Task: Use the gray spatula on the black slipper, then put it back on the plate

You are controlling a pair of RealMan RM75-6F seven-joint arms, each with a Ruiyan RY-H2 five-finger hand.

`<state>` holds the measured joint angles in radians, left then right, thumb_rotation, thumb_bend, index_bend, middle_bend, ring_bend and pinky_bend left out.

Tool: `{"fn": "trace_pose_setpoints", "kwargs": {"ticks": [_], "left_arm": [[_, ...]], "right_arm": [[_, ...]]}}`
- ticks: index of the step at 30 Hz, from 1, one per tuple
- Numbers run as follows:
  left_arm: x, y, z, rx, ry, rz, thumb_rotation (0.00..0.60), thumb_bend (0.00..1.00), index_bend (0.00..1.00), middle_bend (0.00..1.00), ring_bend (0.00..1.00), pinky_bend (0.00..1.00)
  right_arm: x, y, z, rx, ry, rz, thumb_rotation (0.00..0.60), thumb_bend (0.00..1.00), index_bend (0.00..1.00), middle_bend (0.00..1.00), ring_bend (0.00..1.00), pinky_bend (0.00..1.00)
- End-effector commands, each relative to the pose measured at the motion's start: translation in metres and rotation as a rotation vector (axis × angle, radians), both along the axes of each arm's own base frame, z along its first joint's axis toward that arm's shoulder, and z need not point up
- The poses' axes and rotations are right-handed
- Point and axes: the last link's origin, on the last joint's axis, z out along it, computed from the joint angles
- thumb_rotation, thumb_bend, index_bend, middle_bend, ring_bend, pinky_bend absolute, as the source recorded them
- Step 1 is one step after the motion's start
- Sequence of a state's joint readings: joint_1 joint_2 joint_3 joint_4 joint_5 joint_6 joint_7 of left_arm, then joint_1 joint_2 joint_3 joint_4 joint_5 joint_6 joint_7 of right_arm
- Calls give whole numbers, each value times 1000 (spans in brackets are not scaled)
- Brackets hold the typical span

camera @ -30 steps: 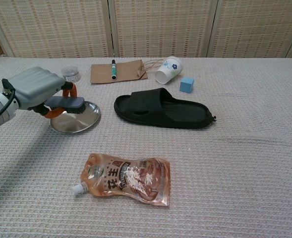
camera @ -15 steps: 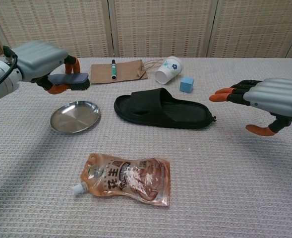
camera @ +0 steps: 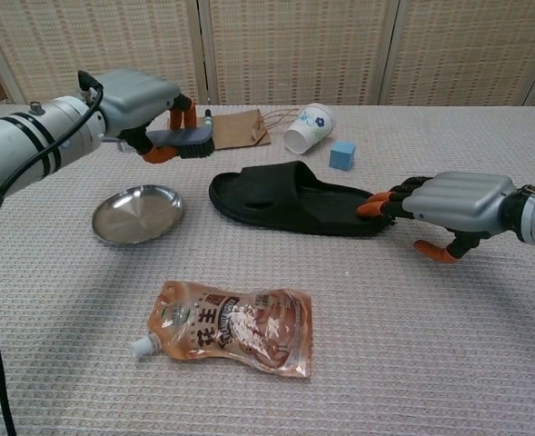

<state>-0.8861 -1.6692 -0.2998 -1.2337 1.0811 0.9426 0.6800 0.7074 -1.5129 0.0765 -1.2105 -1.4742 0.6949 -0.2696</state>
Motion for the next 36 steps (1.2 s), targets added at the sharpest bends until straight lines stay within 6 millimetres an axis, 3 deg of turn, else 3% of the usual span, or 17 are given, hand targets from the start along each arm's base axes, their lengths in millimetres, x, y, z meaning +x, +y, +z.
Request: {"fn": "trace_pose_setpoints", "kwargs": {"ticks": [1, 7, 10, 23, 30, 36], "left_arm": [[10, 1, -22, -31, 20, -1, 600, 479, 526, 623, 872, 1000], [29, -3, -57, -80, 37, -42, 600, 481, 519, 620, 878, 1000], [38, -4, -66, -80, 36, -70, 600, 478, 511, 612, 879, 1000], [57, -1, -76, -47, 3, -104, 600, 475, 488, 586, 878, 1000], [76, -5, -80, -40, -121, -113, 600, 476, 485, 583, 878, 1000], [72, 1, -86, -27, -115, -107, 600, 475, 483, 579, 879, 1000]], "right_arm": [[1, 1, -4, 9, 0, 9, 600, 551, 0, 0, 0, 0], [-4, 1, -11, 10, 9, 23, 600, 551, 0, 0, 0, 0], [-6, -1, -11, 10, 10, 18, 600, 550, 0, 0, 0, 0], [-8, -6, -10, 19, 6, 21, 600, 550, 0, 0, 0, 0], [-9, -9, -10, 27, 9, 23, 600, 550, 0, 0, 0, 0], [-11, -8, -9, 34, 15, 19, 600, 550, 0, 0, 0, 0]]}}
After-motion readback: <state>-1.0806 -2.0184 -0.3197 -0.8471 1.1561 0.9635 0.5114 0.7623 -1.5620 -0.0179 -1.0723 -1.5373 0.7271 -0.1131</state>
